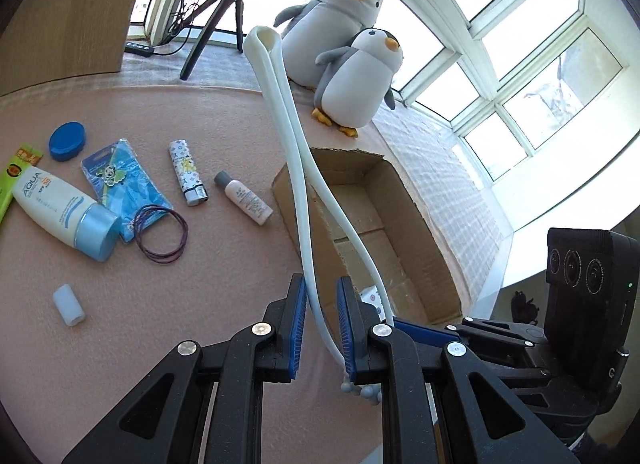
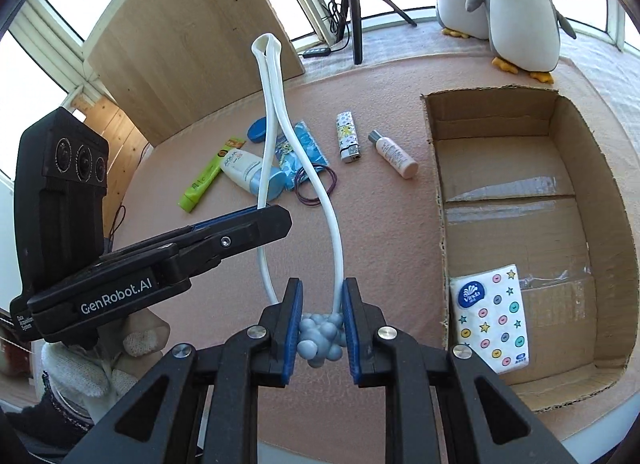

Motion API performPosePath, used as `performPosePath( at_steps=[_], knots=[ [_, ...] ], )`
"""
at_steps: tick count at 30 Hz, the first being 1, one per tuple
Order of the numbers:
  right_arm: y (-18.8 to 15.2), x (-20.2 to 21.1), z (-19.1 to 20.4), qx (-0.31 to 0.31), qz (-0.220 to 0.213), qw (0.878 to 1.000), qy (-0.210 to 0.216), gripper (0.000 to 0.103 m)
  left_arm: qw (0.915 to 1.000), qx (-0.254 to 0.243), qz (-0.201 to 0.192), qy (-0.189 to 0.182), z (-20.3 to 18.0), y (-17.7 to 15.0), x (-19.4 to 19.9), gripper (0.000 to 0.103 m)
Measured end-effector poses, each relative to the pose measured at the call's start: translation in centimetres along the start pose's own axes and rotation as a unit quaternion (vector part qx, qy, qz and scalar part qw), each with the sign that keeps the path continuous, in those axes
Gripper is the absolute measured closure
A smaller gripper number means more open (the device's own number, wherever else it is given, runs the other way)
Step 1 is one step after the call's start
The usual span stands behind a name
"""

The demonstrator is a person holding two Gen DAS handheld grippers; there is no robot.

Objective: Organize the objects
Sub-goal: 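Carry the massage stick with the right gripper into the box and release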

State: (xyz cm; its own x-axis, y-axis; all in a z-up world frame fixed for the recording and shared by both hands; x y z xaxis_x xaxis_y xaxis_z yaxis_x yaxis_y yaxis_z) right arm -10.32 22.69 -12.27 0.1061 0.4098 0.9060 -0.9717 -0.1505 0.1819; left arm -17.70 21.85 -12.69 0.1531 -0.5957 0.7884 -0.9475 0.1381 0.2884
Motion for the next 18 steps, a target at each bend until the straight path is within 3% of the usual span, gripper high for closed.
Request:
performPosePath(
  at_steps=[10,18],
  knots=[
    [-2.0,5.2,-10.0,-0.076,-0.040,0.996,-0.041,0.085,0.9967,-0.066,0.042,-0.022,-8.9,1.8,-7.2,0.086],
    [-3.1,7.4,-14.6,-0.123,-0.064,0.988,-0.063,0.084,0.9965,-0.068,0.049,-0.003,-9.7,2.2,-8.5,0.084]
  ],
)
Point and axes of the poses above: each gripper's, at about its wrist camera, not at the fingertips, and x roughly against the way its jaws point, z to its left, y to its top, the point moved 10 cm from there along -x, roughly the way its jaws point, and after that the axes turned 15 degrees about z, right-handed, at the moved point
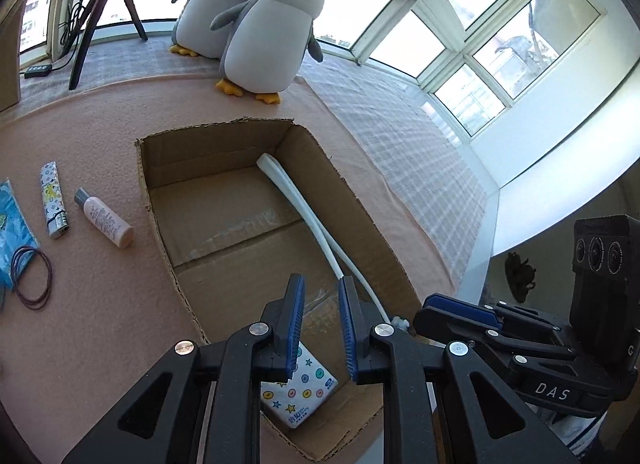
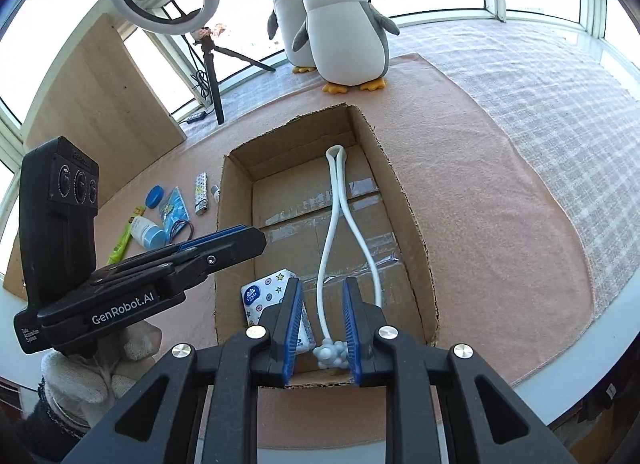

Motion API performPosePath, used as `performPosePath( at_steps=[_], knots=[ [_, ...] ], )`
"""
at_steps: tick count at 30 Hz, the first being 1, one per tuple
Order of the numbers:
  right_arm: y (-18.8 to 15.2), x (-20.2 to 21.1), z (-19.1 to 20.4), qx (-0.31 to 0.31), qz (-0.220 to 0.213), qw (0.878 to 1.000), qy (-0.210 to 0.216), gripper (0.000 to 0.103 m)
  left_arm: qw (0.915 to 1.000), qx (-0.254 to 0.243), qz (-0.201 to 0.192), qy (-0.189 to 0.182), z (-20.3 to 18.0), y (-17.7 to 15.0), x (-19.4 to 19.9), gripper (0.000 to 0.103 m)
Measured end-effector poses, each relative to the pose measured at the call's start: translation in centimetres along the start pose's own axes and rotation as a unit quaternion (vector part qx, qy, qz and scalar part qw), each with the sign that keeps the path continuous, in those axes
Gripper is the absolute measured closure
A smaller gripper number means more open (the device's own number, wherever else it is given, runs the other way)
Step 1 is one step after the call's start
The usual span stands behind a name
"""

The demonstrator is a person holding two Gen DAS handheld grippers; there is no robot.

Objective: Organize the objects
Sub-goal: 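Carry the massage stick with the right gripper into the box and release, then move the left tool to the small white cap on the table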

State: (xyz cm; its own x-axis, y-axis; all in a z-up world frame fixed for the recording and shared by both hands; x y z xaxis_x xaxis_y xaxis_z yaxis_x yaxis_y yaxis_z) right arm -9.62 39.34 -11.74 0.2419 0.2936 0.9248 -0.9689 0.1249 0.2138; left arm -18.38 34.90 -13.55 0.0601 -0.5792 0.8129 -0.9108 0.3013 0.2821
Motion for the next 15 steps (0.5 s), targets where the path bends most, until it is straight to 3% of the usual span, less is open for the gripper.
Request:
performPosePath(
  at_steps=[7,15],
  knots=[
    [0.0,-0.4,0.7,0.005,-0.004,1.000,0.008,0.070,0.9996,0.023,-0.009,0.012,3.6,-1.7,2.3,0.082],
    [0.4,-2.1,5.4,0.042,0.006,0.999,0.026,0.068,0.9958,0.081,-0.021,0.037,10.3,-5.7,6.1,0.078]
  ],
)
Point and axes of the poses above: each gripper's, at about its wrist camera, not at the fingertips, and x roughly against the way its jaws point, z to its left, y to its top, the point moved 10 cm from there along -x, roughly the way its jaws point, and after that the axes turned 15 degrees about z, right-handed, at the moved point
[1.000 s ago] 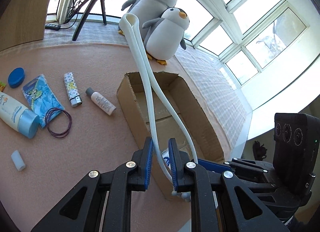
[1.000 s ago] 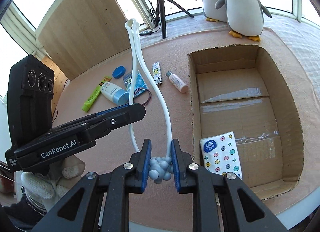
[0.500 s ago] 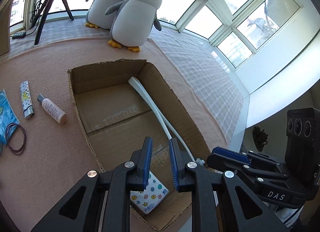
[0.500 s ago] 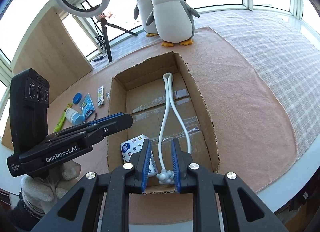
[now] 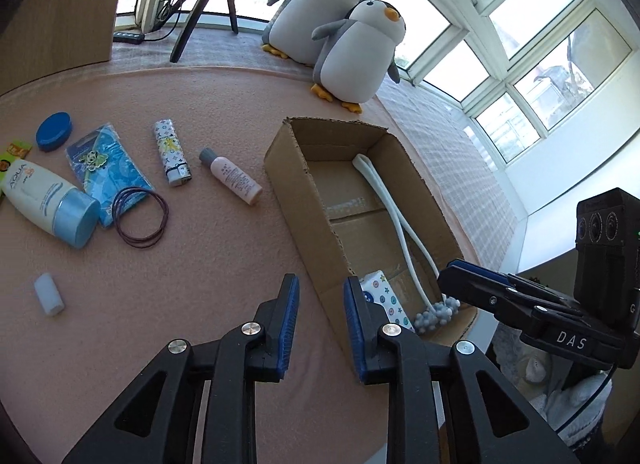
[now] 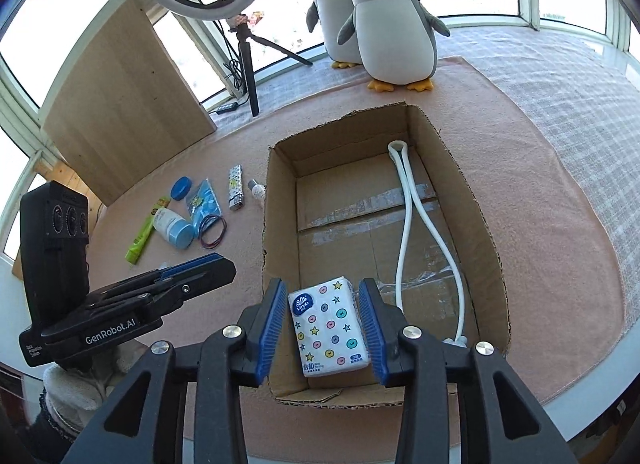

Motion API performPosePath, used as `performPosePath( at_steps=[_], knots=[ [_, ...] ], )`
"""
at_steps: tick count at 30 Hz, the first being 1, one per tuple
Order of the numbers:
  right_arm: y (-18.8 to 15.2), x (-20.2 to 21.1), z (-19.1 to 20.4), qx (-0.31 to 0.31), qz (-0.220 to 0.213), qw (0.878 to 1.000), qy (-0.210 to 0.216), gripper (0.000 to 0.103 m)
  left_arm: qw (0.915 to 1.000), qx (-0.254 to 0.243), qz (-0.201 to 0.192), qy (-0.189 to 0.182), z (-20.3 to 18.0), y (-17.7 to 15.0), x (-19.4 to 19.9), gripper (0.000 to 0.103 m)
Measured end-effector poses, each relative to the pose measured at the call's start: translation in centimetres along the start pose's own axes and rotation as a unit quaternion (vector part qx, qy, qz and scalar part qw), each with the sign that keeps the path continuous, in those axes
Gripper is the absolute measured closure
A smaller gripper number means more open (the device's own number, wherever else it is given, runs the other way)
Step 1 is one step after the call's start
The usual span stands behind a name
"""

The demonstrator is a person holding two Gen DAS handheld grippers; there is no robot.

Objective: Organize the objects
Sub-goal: 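Move the left tool to the small white cap on the table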

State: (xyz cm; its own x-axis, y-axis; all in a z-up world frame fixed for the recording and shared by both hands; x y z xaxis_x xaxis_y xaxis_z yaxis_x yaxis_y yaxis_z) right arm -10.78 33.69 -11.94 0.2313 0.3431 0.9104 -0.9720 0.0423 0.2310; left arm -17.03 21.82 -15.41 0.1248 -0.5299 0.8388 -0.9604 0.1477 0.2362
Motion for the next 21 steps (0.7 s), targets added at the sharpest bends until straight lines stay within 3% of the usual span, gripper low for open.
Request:
performPosePath(
  at_steps=[9,15,21],
  knots=[
    [2.1,-3.8,7.2,0.050,0.035,0.996,0.063,0.068,0.9953,0.086,-0.022,0.039,10.3,-4.2,4.8,0.077],
    [4.3,-7.3,11.3,0.070,0.067,0.992,0.077,0.068,0.9894,0.131,-0.037,0.050,15.3,-6.5,7.3,0.077],
    [5.9,-11.3,13.8,0.089,0.096,0.990,0.043,0.068,0.9854,0.155,-0.046,0.053,18.0,-7.7,8.9,0.077]
  ],
)
Point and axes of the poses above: each gripper's, at about its wrist camera, not at the fingertips, and x roughly against the way its jaws point, z to its left, y to its top, the point moved 10 cm from there along -x, roughly the way its jaws point, and after that the axes turned 15 degrees about z, right-handed, at the moved point
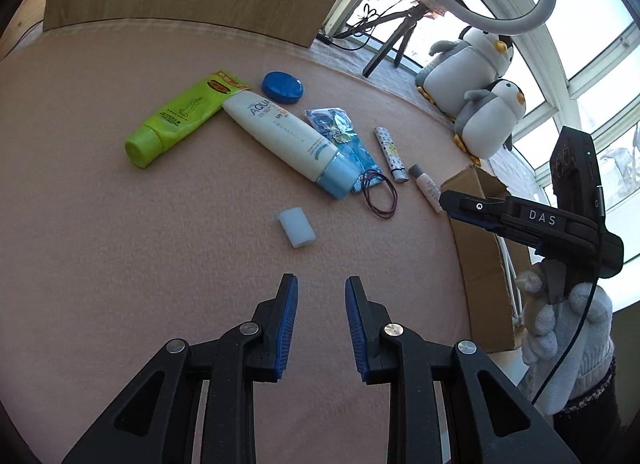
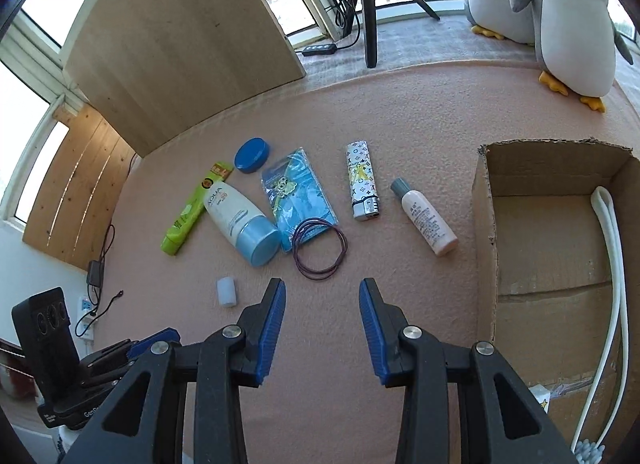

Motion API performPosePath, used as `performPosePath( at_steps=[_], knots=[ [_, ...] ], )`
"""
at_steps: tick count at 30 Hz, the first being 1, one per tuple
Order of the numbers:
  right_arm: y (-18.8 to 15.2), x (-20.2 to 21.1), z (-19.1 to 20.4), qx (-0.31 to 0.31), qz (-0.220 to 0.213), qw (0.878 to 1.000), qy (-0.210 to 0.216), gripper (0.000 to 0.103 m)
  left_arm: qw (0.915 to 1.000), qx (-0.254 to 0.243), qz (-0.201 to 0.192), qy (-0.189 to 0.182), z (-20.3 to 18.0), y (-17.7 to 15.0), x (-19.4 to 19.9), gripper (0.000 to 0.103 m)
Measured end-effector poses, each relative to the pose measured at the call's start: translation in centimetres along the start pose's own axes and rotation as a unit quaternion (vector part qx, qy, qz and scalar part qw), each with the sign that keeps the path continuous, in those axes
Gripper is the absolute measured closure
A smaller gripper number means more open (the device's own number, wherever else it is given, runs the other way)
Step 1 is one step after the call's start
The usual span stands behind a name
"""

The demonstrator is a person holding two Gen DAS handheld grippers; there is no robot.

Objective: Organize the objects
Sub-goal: 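Move the left tool to the small white cap on the table, then grasp the white cap with the left gripper while the right gripper grasps the purple hair ties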

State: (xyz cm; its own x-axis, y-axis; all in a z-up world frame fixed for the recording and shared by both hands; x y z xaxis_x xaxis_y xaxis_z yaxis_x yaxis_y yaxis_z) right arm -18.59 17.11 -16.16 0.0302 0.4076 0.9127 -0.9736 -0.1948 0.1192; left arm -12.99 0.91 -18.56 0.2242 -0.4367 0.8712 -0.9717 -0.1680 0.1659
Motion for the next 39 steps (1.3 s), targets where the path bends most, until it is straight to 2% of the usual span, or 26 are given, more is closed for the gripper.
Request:
performPosePath(
  at_steps=[3,13,18,20,22,24,25,28,33,34,36,39],
  knots=[
    [1.2,-2.3,0.0,0.001,0.019,0.999,-0.027,0.068,1.0000,0.004,-0.001,0.000,0.7,-0.1,0.2,0.077],
    [3.4,-6.8,0.2,0.027,0.035,0.990,-0.135,0.069,0.9999,0.011,0.004,0.003,1.3,0.3,-0.5,0.077],
    [4.0,-7.8,0.2,0.049,0.037,0.982,-0.178,0.074,0.9996,-0.003,0.012,0.026,0.9,1.0,-1.7,0.073],
    [4.0,-7.8,0.2,0.053,0.037,0.981,-0.182,0.076,0.9992,-0.016,0.015,0.034,0.4,1.4,-2.3,0.068],
    [3.9,-7.6,-0.1,0.053,0.038,0.981,-0.183,0.082,0.9984,-0.029,0.018,0.046,-0.2,1.9,-3.1,0.067],
    [3.7,-7.2,0.1,0.050,0.035,0.986,-0.155,0.082,0.9979,-0.033,0.025,0.051,-0.7,2.3,-3.9,0.062],
    [3.7,-6.9,0.0,0.050,0.032,0.986,-0.154,0.082,0.9978,-0.031,0.028,0.052,-0.8,2.4,-4.3,0.057],
    [3.8,-6.7,0.2,0.066,0.033,0.985,-0.156,0.081,0.9970,-0.035,0.030,0.062,-1.3,3.0,-5.3,0.055],
    [4.1,-7.8,0.3,0.079,0.045,0.981,-0.169,0.081,0.9945,-0.043,0.037,0.088,-1.4,3.8,-6.9,0.056],
    [4.2,-7.7,0.3,0.083,0.037,0.981,-0.171,0.081,0.9940,-0.045,0.037,0.093,-1.3,3.9,-7.1,0.056],
    [4.2,-7.9,0.4,0.087,0.040,0.979,-0.178,0.082,0.9935,-0.053,0.029,0.097,-1.4,4.2,-7.4,0.057],
    [4.1,-7.8,0.2,0.088,0.038,0.979,-0.178,0.086,0.9931,-0.049,0.019,0.105,-0.8,4.4,-7.2,0.073]
  ],
)
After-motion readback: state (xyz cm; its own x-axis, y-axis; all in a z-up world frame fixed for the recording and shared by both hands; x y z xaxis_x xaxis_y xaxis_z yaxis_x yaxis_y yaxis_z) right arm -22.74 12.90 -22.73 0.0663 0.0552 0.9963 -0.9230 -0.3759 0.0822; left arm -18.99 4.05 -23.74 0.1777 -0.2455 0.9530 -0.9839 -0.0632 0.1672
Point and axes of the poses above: each gripper's, at about its wrist camera, not at the fingertips, and x roughly against the way its jaws point, z to its left, y to its top, the point moved 10 cm from there along -x, roughly the way its jaws point, and after that the axes turned 15 degrees about z, right-handed, at the moved point
